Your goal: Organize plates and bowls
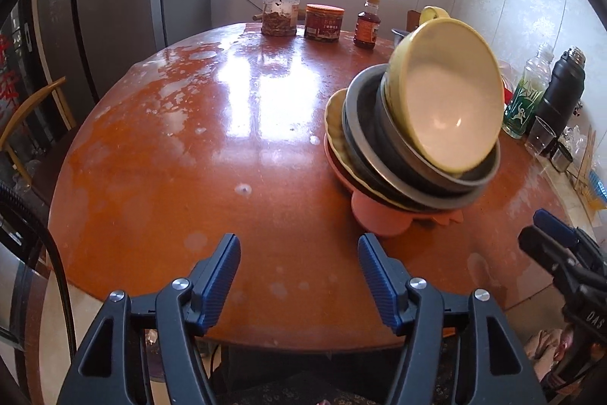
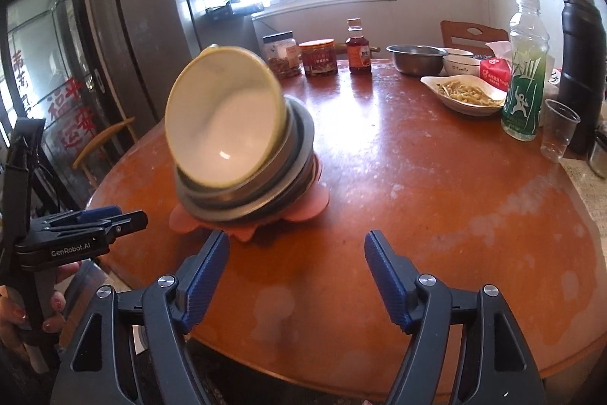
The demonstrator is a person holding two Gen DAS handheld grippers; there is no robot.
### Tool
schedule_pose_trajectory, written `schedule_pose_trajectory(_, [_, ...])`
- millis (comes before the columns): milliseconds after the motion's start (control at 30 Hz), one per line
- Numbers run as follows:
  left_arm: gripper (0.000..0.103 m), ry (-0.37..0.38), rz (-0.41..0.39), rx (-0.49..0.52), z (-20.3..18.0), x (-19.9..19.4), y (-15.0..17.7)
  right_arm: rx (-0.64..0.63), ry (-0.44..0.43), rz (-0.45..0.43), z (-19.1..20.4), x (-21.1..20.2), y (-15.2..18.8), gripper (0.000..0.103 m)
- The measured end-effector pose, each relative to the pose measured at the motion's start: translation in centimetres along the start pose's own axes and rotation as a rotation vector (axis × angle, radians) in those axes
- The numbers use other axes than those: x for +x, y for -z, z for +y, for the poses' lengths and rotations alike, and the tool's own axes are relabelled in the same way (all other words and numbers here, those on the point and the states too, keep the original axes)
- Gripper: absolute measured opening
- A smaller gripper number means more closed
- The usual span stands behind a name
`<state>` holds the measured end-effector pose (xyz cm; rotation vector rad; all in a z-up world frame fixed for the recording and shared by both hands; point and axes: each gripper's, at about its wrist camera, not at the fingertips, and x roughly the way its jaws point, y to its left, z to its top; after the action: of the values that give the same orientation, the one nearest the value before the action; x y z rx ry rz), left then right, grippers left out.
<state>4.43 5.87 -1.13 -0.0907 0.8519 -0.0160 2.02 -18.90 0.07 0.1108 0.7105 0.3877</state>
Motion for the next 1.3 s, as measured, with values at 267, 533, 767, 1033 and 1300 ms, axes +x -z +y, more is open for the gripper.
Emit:
schedule_pose_trajectory(267, [0.068, -0.011, 0.014, 0.024, -2.1, -0.5, 2.6, 0.025, -0.006, 0.018, 0.9, -0.1, 2.4, 0.076])
schedule_pose_trajectory(533, [0.069, -0.011, 0.008, 0.027, -3.9, -0.8, 4.2, 0.034, 0.011, 0.001, 1.1, -0.7, 3.0, 0.077])
schedule_pose_trajectory(767, [0.069, -0.031, -0.003, 0.032, -4.3, -1.2, 4.5, 0.041, -0.008, -0.016, 1.1, -1.0, 3.2, 0.077])
schedule_pose_trajectory(1033, [0.069, -0.037, -0.001, 0.034, -4.5, -1.3, 4.6, 0.041, -0.002, -0.022, 1.0, -1.2, 3.3, 0.077])
schedule_pose_trajectory(1300, [0.069, -0.037, 0.002, 0.033, -4.5, -1.4, 4.7, 0.043, -0.003, -0.019, 1.1, -1.3, 3.4, 0.078])
